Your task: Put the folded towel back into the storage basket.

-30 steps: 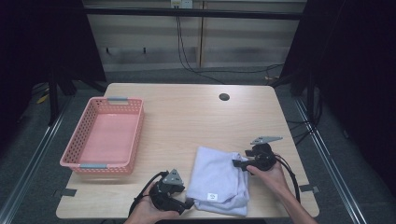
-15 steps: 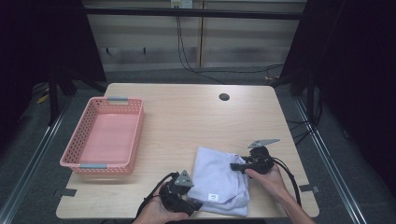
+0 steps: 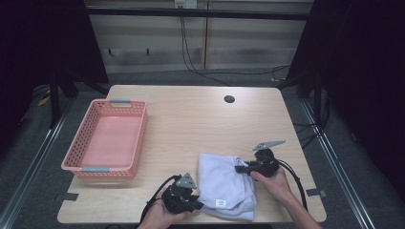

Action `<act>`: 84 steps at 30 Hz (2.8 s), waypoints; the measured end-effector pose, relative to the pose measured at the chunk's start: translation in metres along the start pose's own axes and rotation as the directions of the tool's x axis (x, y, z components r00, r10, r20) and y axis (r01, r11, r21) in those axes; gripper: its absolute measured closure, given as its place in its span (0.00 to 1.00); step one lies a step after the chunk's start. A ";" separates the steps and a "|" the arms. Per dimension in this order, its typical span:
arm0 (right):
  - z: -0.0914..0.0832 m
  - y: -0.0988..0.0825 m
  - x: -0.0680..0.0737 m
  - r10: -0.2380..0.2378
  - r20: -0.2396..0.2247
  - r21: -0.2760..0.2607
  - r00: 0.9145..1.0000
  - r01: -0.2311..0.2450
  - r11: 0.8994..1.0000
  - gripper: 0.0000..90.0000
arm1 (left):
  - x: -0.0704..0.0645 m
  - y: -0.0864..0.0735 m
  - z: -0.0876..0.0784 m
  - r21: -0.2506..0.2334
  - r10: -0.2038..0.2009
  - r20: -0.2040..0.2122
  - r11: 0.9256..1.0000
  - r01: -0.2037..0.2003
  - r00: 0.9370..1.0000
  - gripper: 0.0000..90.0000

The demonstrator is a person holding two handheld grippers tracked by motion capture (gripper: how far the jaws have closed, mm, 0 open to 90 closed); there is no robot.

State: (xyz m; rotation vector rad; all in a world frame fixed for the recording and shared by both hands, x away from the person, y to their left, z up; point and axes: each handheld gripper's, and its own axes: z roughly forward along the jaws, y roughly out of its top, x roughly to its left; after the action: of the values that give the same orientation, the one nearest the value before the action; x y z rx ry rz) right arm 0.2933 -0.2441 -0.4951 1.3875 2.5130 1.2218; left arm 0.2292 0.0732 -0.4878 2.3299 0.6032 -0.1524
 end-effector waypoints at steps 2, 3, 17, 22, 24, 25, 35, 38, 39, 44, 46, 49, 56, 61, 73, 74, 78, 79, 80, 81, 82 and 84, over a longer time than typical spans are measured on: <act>0.000 0.001 -0.002 0.004 -0.016 0.000 1.000 -0.004 1.000 0.78 | 0.001 0.000 -0.001 -0.011 0.001 0.012 1.000 -0.001 1.000 0.84; 0.000 0.002 -0.002 0.005 -0.021 -0.004 1.000 -0.005 1.000 0.78 | 0.001 0.001 -0.003 -0.015 -0.003 0.020 1.000 0.003 1.000 0.84; -0.003 0.021 -0.004 0.002 -0.082 -0.009 0.997 -0.003 1.000 0.79 | 0.013 0.006 -0.022 -0.013 -0.037 0.031 0.999 0.037 0.999 0.85; -0.010 0.029 -0.003 -0.007 -0.069 -0.027 0.998 0.006 1.000 0.79 | 0.015 0.013 -0.032 -0.035 -0.037 0.025 0.999 0.038 0.999 0.85; -0.011 0.033 -0.002 -0.013 -0.068 -0.039 0.998 0.011 0.999 0.79 | 0.015 0.015 -0.038 -0.061 -0.040 0.008 0.997 0.040 0.999 0.85; -0.013 0.037 -0.001 -0.010 -0.070 -0.050 0.997 0.006 0.999 0.79 | 0.016 0.015 -0.041 -0.074 -0.041 0.005 0.996 0.042 0.999 0.85; -0.011 0.072 0.008 -0.044 -0.085 -0.069 0.995 0.038 0.997 0.80 | 0.030 0.020 -0.075 -0.134 -0.048 -0.020 0.990 0.045 0.999 0.85; -0.009 0.084 0.010 -0.044 -0.099 -0.056 0.994 0.038 0.998 0.80 | 0.032 0.021 -0.083 -0.149 -0.056 -0.031 0.988 0.051 0.998 0.85; -0.008 0.088 0.011 -0.049 -0.103 -0.057 0.993 0.043 0.997 0.80 | 0.033 0.021 -0.085 -0.143 -0.054 -0.035 0.989 0.048 0.998 0.85; -0.003 0.104 0.018 -0.066 -0.100 -0.052 0.993 0.061 0.997 0.80 | 0.039 0.018 -0.095 -0.158 -0.070 -0.047 0.986 0.062 0.996 0.85; -0.001 0.108 0.019 -0.072 -0.102 -0.052 0.992 0.067 0.996 0.80 | 0.042 0.019 -0.100 -0.163 -0.078 -0.054 0.984 0.068 0.995 0.85; 0.003 0.116 0.021 -0.080 -0.099 -0.052 0.992 0.075 0.996 0.80 | 0.045 0.020 -0.105 -0.155 -0.078 -0.066 0.986 0.067 0.995 0.85; 0.008 0.133 0.027 -0.107 -0.091 -0.043 0.990 0.104 0.994 0.80 | 0.050 0.024 -0.117 -0.153 -0.076 -0.086 0.986 0.062 0.993 0.85; 0.011 0.149 0.032 -0.116 -0.115 -0.051 0.987 0.111 0.992 0.80 | 0.054 0.024 -0.132 -0.171 -0.088 -0.110 0.983 0.068 0.990 0.85; 0.023 0.178 0.044 -0.135 -0.140 -0.082 0.981 0.125 0.989 0.81 | 0.065 0.019 -0.157 -0.197 -0.116 -0.153 0.977 0.085 0.981 0.85; 0.024 0.180 0.045 -0.136 -0.141 -0.096 0.981 0.123 0.988 0.81 | 0.066 0.019 -0.160 -0.203 -0.115 -0.159 0.976 0.081 0.981 0.85; 0.026 0.186 0.052 -0.164 -0.134 -0.163 0.977 0.141 0.976 0.81 | 0.069 0.018 -0.171 -0.222 -0.126 -0.179 0.971 0.084 0.976 0.85; 0.027 0.187 0.053 -0.167 -0.131 -0.178 0.977 0.142 0.974 0.81 | 0.069 0.017 -0.174 -0.223 -0.130 -0.184 0.971 0.087 0.974 0.85; 0.028 0.189 0.056 -0.176 -0.129 -0.194 0.976 0.149 0.970 0.81 | 0.070 0.017 -0.176 -0.225 -0.129 -0.188 0.971 0.085 0.974 0.85; 0.029 0.191 0.058 -0.180 -0.131 -0.206 0.975 0.151 0.967 0.81 | 0.071 0.016 -0.180 -0.234 -0.136 -0.194 0.968 0.088 0.972 0.85; 0.030 0.193 0.060 -0.180 -0.132 -0.221 0.975 0.148 0.964 0.81 | 0.072 0.016 -0.183 -0.238 -0.138 -0.198 0.967 0.089 0.970 0.85; 0.032 0.199 0.063 -0.186 -0.131 -0.227 0.974 0.153 0.962 0.82 | 0.074 0.015 -0.189 -0.244 -0.147 -0.210 0.965 0.094 0.967 0.85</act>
State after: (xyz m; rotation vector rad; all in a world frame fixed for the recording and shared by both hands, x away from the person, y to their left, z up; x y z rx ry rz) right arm 0.4074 -0.1193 -0.3691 1.0445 2.4393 1.5614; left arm 0.2903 0.2188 -0.3597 2.0979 0.8314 0.1255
